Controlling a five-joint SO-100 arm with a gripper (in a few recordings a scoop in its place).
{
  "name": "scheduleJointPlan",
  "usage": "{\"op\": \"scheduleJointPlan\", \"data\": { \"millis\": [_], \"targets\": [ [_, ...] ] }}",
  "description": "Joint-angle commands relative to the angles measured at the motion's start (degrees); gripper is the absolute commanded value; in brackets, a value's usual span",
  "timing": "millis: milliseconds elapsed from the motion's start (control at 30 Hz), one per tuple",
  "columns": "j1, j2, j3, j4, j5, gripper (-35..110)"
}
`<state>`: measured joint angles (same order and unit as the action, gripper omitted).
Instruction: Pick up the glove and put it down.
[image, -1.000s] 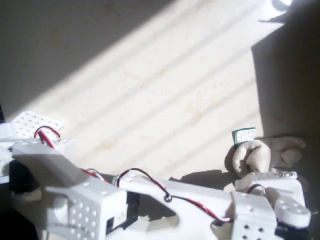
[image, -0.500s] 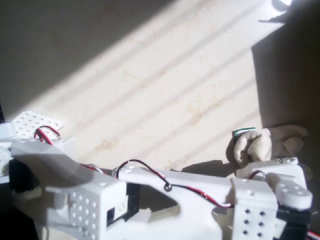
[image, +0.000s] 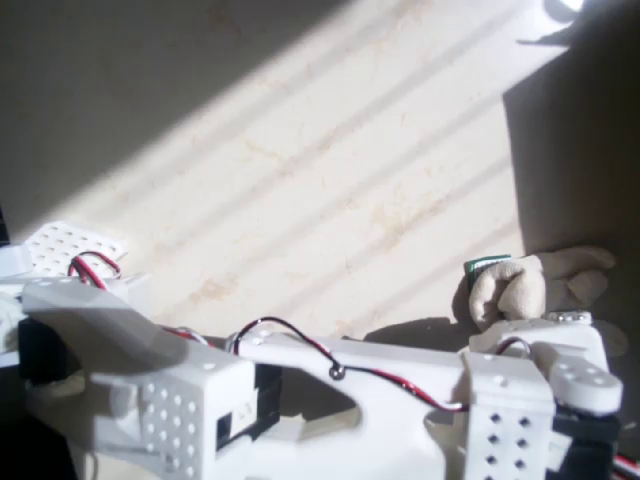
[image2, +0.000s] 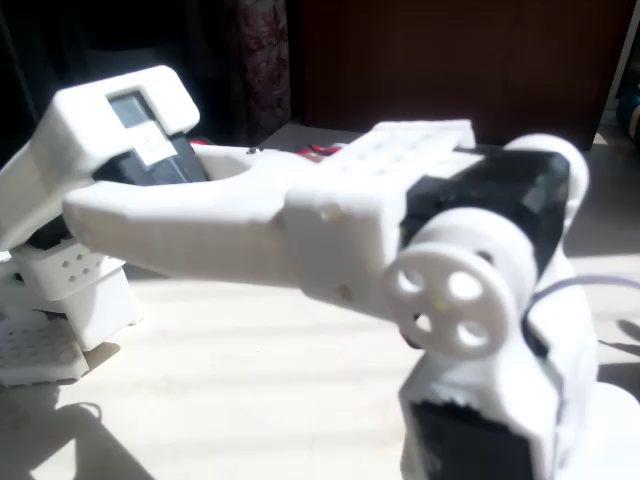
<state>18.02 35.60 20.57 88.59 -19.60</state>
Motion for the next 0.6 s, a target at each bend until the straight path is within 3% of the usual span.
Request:
{"op": "scheduleJointPlan", "data": {
  "millis": [0, 267, 567],
  "targets": [
    [-0.6, 5.8, -0.8, 0.2, -0.1, 21],
    [-2.9, 19.4, -1.3, 8.0, 0.2, 21],
    [-16.1, 29.4, -1.3, 11.6, 0.4, 21]
  ]
}}
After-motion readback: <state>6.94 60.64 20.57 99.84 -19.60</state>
